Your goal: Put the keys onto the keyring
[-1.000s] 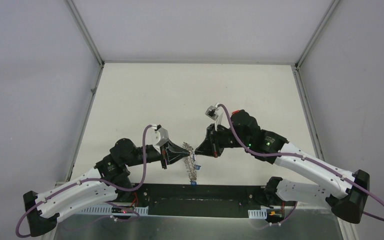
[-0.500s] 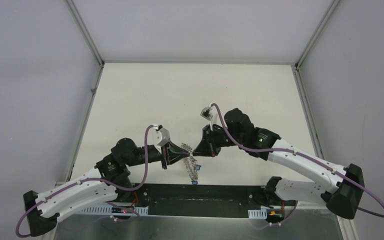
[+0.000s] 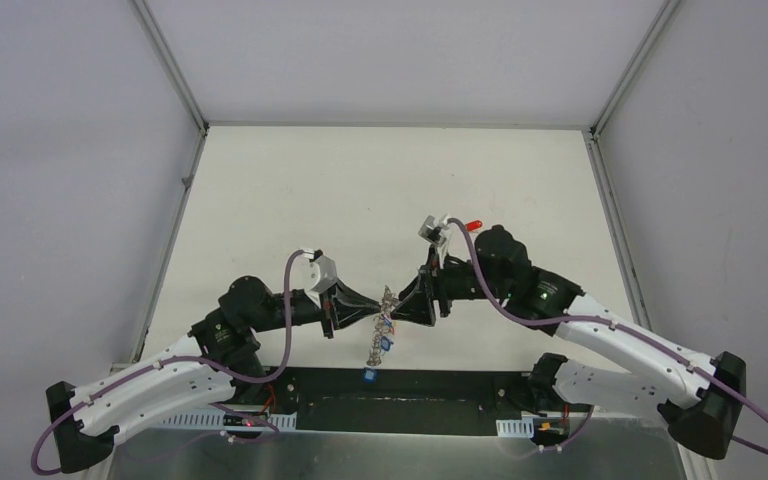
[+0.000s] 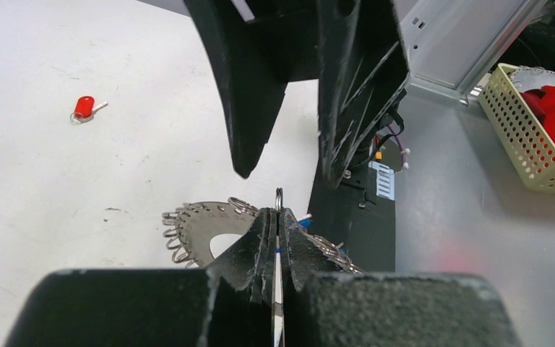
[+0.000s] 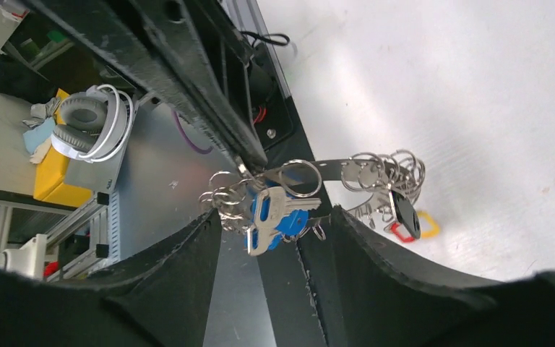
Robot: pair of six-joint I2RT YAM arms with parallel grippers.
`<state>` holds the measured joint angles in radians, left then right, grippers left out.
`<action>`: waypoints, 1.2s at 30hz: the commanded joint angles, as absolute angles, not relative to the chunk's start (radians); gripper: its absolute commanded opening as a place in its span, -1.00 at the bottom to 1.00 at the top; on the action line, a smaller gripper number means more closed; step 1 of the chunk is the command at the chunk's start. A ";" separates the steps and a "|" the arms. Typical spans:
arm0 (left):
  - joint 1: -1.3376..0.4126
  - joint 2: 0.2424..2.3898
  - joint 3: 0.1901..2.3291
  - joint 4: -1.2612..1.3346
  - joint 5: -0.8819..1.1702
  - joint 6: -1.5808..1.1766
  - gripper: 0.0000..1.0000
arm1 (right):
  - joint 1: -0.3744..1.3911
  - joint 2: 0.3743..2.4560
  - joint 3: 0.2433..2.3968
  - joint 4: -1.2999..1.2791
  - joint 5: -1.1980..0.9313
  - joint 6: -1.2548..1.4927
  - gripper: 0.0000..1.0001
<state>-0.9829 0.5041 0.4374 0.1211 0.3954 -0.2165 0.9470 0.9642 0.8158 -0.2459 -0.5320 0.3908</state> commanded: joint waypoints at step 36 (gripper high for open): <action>-0.991 0.533 0.499 0.306 0.550 -0.188 -1.00 | 0.963 0.887 0.633 0.245 -0.717 0.164 -0.24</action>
